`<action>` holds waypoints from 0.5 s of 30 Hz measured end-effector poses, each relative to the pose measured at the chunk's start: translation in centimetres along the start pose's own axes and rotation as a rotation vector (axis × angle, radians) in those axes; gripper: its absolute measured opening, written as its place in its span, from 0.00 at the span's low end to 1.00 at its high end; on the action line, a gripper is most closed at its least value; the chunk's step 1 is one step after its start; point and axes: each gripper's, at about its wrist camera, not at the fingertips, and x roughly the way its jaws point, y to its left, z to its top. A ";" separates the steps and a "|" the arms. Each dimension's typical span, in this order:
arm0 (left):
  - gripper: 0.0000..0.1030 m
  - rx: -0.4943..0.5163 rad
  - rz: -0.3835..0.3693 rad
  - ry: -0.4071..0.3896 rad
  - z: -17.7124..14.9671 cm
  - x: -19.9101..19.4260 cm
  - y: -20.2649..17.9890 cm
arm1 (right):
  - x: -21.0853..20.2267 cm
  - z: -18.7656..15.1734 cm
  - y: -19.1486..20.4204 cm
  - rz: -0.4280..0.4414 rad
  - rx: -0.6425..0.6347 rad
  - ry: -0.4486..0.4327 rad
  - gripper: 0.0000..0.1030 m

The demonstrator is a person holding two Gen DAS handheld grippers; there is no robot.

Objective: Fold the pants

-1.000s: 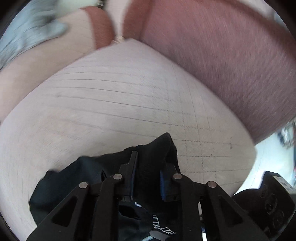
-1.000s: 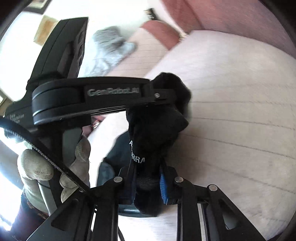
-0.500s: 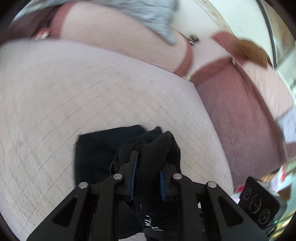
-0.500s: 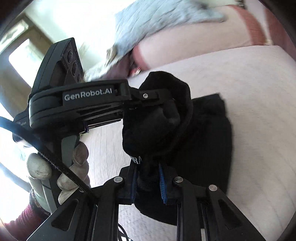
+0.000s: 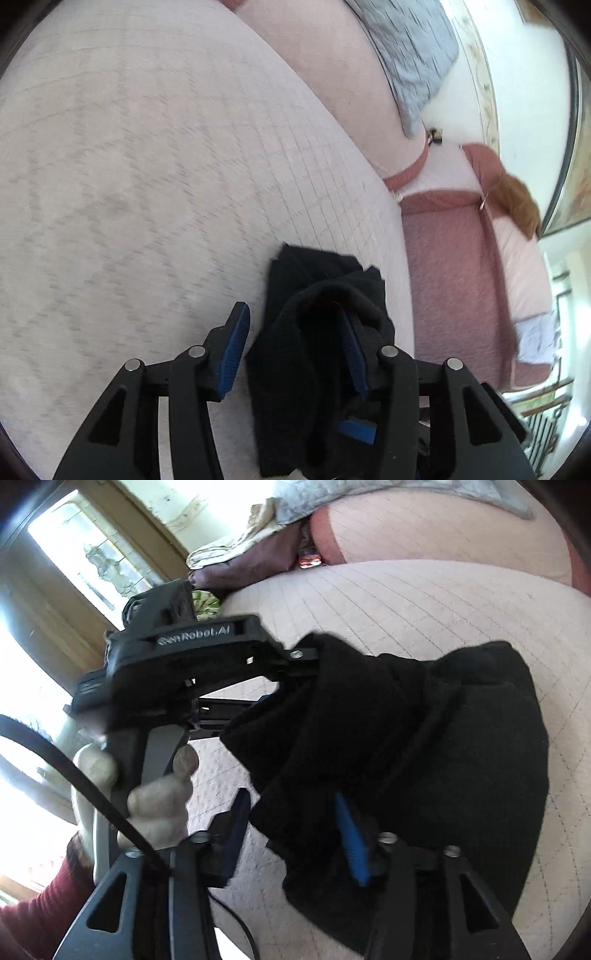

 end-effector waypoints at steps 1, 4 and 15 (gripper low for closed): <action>0.46 -0.008 -0.006 -0.021 0.1 -1.0 0.2 | -0.6 -0.1 0.2 -0.011 -0.011 -0.005 0.58; 0.51 -0.044 -0.027 -0.096 0.4 -3.2 1.0 | -3.1 -0.2 0.1 -0.005 0.004 -0.033 0.58; 0.59 0.091 0.092 -0.030 -2.3 -1.1 -1.7 | -9.0 1.6 -6.8 -0.267 0.194 -0.151 0.58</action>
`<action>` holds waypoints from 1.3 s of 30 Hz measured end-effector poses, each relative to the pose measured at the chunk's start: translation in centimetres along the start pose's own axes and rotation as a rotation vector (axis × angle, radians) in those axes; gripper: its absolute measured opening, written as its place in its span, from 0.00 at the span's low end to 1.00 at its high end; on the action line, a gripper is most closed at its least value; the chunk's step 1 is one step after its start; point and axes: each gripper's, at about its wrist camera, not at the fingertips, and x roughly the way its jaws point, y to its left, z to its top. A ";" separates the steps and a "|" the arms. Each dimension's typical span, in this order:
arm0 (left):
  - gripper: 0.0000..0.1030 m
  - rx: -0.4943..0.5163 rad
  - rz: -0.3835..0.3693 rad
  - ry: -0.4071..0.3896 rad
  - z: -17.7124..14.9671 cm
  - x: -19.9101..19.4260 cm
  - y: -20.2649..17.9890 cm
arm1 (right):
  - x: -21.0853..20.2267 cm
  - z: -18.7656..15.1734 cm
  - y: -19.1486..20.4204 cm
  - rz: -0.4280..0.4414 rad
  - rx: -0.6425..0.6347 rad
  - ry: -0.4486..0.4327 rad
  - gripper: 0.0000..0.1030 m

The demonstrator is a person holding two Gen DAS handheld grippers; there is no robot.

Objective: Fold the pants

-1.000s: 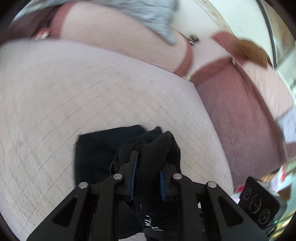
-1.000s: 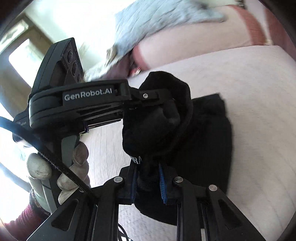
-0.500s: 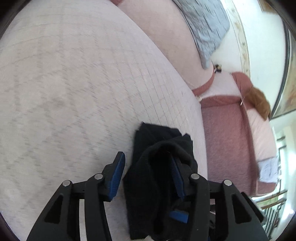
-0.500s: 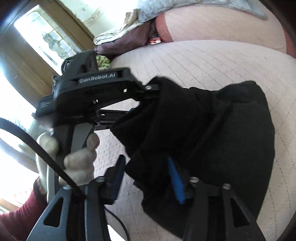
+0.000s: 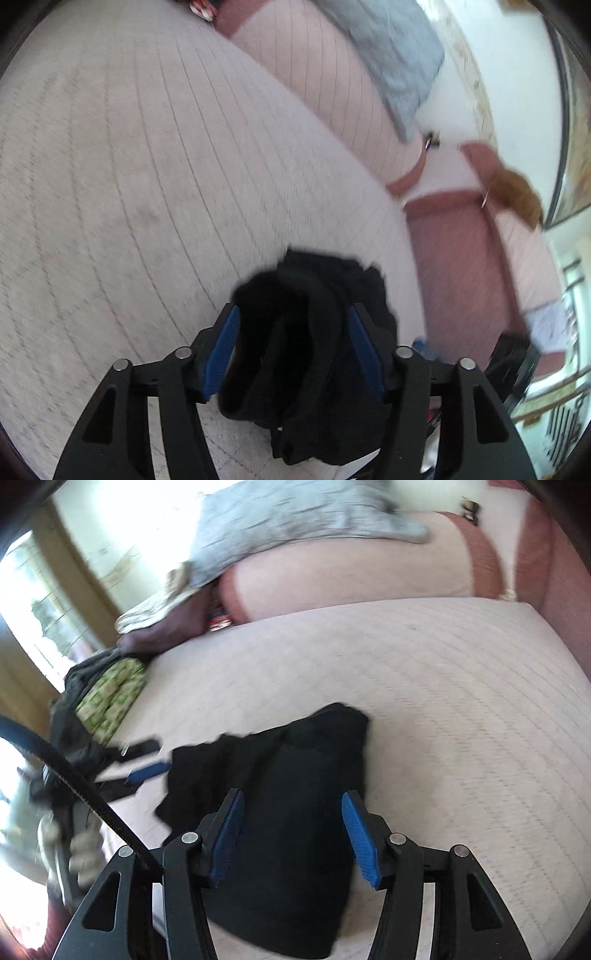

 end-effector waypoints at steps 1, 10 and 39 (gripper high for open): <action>0.60 0.012 0.037 0.009 -0.3 0.5 -0.2 | 0.1 0.1 -0.3 -0.006 0.010 0.007 0.58; 0.18 0.158 0.112 0.029 -1.9 2.2 -3.1 | 5.1 -0.8 0.9 -0.078 -0.033 0.078 0.47; 0.40 -0.020 0.014 0.005 -1.4 -0.4 -4.9 | 0.3 -3.0 -2.9 0.321 0.054 -0.054 0.39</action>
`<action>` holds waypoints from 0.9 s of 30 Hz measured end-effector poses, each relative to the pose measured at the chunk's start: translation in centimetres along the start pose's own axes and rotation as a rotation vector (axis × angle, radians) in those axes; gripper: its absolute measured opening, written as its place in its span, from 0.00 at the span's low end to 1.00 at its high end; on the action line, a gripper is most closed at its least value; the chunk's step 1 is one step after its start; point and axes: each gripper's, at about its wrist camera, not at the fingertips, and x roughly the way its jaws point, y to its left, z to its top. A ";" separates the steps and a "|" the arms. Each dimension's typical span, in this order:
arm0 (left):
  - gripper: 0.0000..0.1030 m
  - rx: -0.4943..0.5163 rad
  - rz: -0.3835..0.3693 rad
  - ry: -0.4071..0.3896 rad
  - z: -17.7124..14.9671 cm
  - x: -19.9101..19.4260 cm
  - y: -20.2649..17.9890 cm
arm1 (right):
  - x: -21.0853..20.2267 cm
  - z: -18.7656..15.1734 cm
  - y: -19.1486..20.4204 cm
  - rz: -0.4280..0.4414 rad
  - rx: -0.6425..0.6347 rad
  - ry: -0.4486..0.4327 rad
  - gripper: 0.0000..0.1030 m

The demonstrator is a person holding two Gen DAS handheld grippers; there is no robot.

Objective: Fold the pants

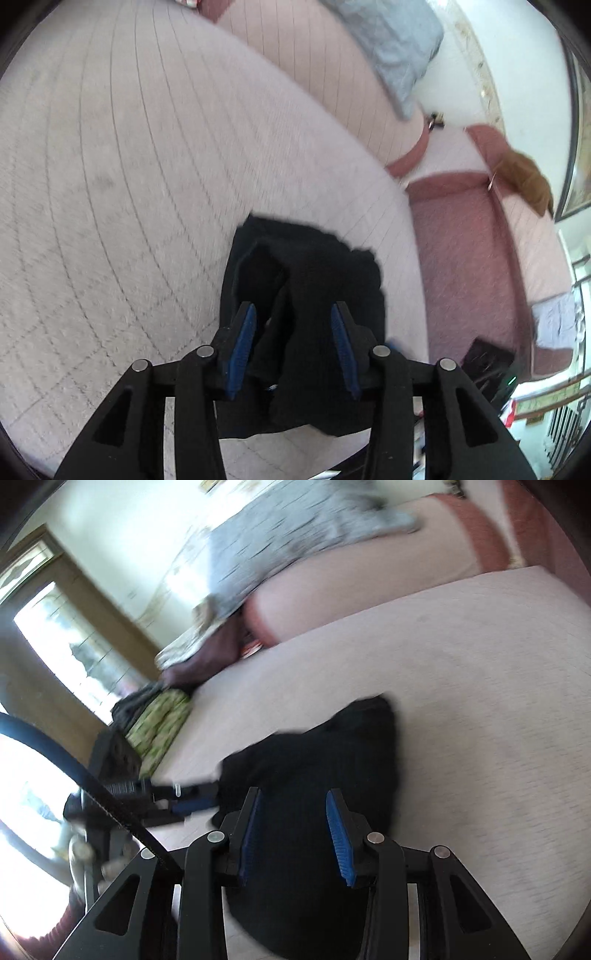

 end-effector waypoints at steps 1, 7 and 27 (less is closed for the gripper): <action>0.40 0.006 -0.006 -0.013 0.2 0.0 -0.5 | 0.8 -0.5 0.4 0.020 -0.007 0.030 0.39; 0.44 0.087 0.020 0.012 1.3 5.4 -4.1 | 3.4 -2.6 1.6 0.007 -0.075 0.115 0.40; 0.41 0.076 -0.031 -0.044 -3.0 2.5 -1.0 | 0.5 2.7 -0.7 -0.122 -0.037 -0.033 0.46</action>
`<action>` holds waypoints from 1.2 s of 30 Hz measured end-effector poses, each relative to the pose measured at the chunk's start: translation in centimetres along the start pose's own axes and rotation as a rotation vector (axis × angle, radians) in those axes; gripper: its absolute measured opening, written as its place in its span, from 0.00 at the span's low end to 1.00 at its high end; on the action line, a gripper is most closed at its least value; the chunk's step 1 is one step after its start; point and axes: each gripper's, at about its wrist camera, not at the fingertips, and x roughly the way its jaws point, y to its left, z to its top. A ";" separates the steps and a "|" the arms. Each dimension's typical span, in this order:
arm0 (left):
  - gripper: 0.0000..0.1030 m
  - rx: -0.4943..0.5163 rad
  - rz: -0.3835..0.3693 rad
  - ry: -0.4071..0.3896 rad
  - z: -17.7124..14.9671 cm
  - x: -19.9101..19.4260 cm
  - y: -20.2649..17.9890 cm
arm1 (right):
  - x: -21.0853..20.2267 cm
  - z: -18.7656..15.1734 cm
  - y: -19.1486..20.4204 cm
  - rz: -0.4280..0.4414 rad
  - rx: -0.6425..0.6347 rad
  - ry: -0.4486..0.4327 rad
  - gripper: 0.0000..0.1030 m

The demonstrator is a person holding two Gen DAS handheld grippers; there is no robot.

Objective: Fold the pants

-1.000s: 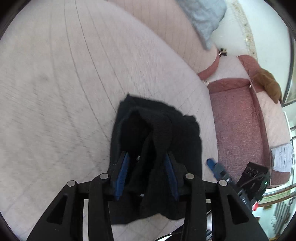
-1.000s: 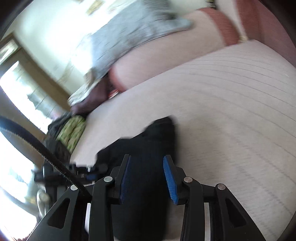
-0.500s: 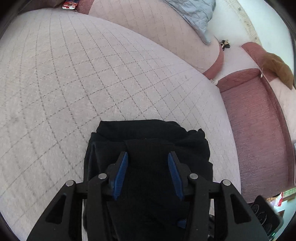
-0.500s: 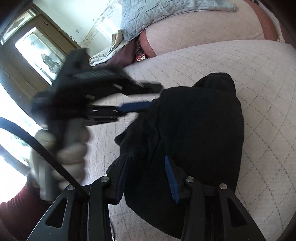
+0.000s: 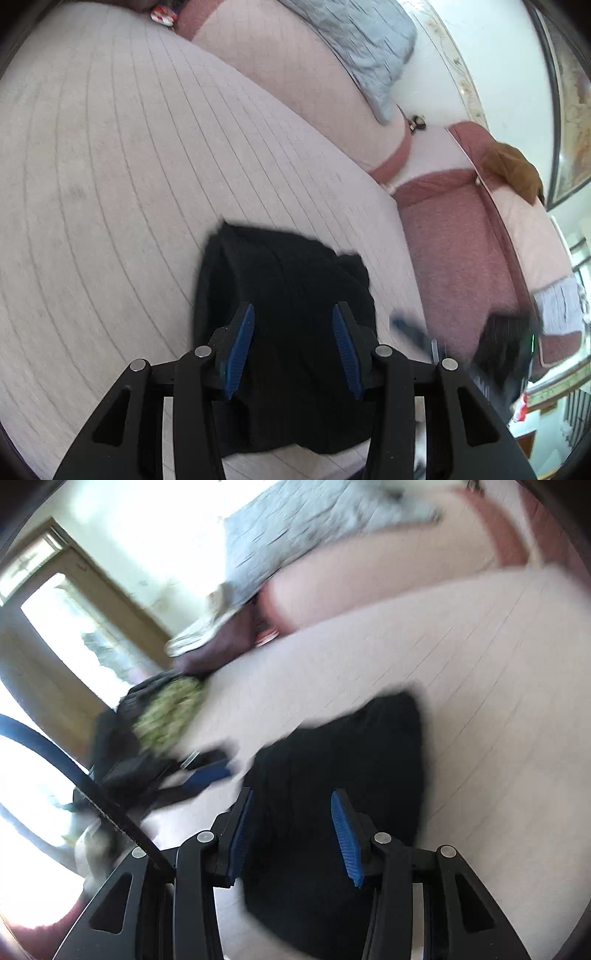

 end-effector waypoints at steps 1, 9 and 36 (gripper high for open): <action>0.41 0.005 0.000 0.012 -0.6 0.6 -0.2 | 0.3 1.0 -0.1 -0.052 -0.014 0.001 0.46; 0.35 0.187 0.158 0.030 -4.2 2.2 -1.7 | 8.7 4.7 0.0 -0.263 -0.171 0.217 0.48; 0.57 0.081 0.129 -0.148 -2.6 -2.4 0.7 | -1.5 -2.4 -6.8 -0.191 0.122 0.006 0.55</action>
